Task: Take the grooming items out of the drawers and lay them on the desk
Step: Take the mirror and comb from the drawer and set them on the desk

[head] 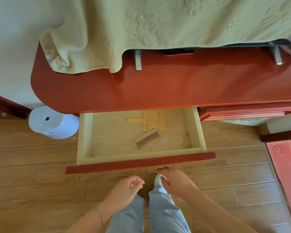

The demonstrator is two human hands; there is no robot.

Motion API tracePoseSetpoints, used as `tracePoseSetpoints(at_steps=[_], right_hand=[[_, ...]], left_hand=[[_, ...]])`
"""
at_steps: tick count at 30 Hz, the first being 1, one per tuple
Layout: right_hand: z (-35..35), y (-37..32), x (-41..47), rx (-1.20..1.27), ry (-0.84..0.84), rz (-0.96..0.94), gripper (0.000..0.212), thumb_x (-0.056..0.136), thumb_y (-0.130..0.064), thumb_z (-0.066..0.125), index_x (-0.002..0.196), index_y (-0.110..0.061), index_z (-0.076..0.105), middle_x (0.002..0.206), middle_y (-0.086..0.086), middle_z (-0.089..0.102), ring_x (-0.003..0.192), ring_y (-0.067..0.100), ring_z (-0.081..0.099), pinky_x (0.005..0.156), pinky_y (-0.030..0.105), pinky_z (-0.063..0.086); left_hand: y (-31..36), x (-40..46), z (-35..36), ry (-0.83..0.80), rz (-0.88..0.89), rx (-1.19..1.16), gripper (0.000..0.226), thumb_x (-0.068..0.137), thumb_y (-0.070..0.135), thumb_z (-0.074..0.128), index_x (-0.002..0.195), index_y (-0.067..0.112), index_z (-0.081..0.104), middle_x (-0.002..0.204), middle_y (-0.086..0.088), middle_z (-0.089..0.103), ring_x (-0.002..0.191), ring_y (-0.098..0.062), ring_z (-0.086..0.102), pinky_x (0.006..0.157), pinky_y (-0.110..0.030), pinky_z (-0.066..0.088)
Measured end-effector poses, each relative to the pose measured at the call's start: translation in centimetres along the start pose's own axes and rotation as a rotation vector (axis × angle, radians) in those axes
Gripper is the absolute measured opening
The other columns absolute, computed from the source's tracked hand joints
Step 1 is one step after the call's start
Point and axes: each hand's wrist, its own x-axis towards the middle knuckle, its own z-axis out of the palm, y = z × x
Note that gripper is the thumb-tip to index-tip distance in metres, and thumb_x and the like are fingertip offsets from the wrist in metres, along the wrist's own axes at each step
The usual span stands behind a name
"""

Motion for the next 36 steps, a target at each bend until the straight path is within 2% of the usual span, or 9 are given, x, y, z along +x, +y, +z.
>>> tracePoseSetpoints(at_steps=[4,6,8,10,12,14,16,24,36], right_hand=[[-2.4,-2.0,-1.2,0.035,0.270,-0.323,0.030,0.084,-0.016,0.038,0.095,-0.020,0.066,0.081,-0.004,0.067,0.064,0.014,0.060,0.055,0.020,0.043],[-3.9,-2.7,-0.6,0.061,0.370,-0.377,0.024,0.084,-0.016,0.041,0.088,-0.019,0.065,0.072,-0.005,0.065,0.058,0.012,0.057,0.049,0.023,0.047],[-5.7,-3.1,0.7,0.067,0.468,-0.365,0.025,0.086,-0.015,0.043,0.095,-0.018,0.066,0.077,-0.004,0.067,0.062,0.010,0.059,0.049,0.025,0.050],[-7.0,-2.9,2.8,0.032,0.504,-0.309,0.027,0.089,-0.013,0.047,0.107,-0.017,0.066,0.093,-0.001,0.069,0.077,0.015,0.063,0.060,0.029,0.053],[-7.7,-2.4,5.5,-0.028,0.439,-0.223,0.030,0.091,-0.015,0.049,0.118,-0.018,0.062,0.111,0.002,0.064,0.099,0.023,0.059,0.077,0.034,0.051],[-7.9,-2.0,8.0,-0.161,0.306,-0.124,0.036,0.092,-0.020,0.047,0.127,-0.023,0.053,0.124,0.002,0.054,0.114,0.025,0.048,0.091,0.037,0.044],[-7.9,-1.7,9.7,-0.284,0.219,-0.073,0.040,0.092,-0.023,0.046,0.133,-0.026,0.046,0.132,0.002,0.046,0.121,0.025,0.040,0.097,0.039,0.041],[-6.9,-0.9,11.6,-0.378,0.169,-0.071,0.045,0.090,-0.021,0.051,0.134,-0.022,0.041,0.134,0.005,0.039,0.124,0.026,0.035,0.096,0.039,0.043],[-5.5,-1.2,12.6,-0.380,0.209,-0.019,0.036,0.091,-0.010,0.048,0.126,-0.015,0.047,0.130,0.006,0.043,0.120,0.026,0.037,0.085,0.036,0.043]], left_hand=[[4.4,-0.4,-1.7,0.057,0.201,-0.033,0.017,0.093,0.029,0.050,0.095,0.029,0.066,0.095,0.018,0.068,0.091,0.010,0.059,0.083,-0.014,0.047],[5.9,0.4,-3.3,0.098,0.276,-0.005,0.015,0.092,0.031,0.049,0.090,0.034,0.064,0.090,0.018,0.068,0.086,0.005,0.062,0.081,-0.022,0.051],[6.8,1.9,-5.2,0.183,0.352,0.116,0.014,0.091,0.037,0.046,0.091,0.039,0.060,0.083,0.015,0.066,0.070,-0.005,0.063,0.068,-0.024,0.054],[7.1,4.4,-6.9,0.349,0.409,0.245,0.018,0.093,0.031,0.047,0.101,0.029,0.064,0.076,0.013,0.061,0.056,-0.007,0.054,0.053,-0.018,0.046],[7.0,7.2,-8.3,0.495,0.433,0.340,0.021,0.093,0.022,0.050,0.106,0.017,0.065,0.088,0.008,0.064,0.073,-0.008,0.059,0.064,-0.016,0.045],[6.7,9.9,-9.4,0.537,0.410,0.434,0.024,0.091,0.016,0.050,0.111,0.013,0.064,0.106,-0.001,0.064,0.097,-0.017,0.059,0.081,-0.029,0.049],[6.1,12.1,-10.2,0.526,0.342,0.513,0.028,0.090,0.013,0.051,0.116,0.013,0.061,0.115,-0.003,0.061,0.107,-0.022,0.054,0.087,-0.036,0.048],[3.6,15.6,-10.2,0.485,0.141,0.651,0.041,0.090,0.023,0.051,0.130,0.016,0.046,0.137,0.000,0.042,0.122,-0.026,0.039,0.090,-0.039,0.045],[2.5,17.0,-8.3,0.555,0.122,0.732,0.031,0.088,0.003,0.047,0.118,0.010,0.051,0.121,-0.008,0.048,0.110,-0.028,0.043,0.080,-0.037,0.045]])
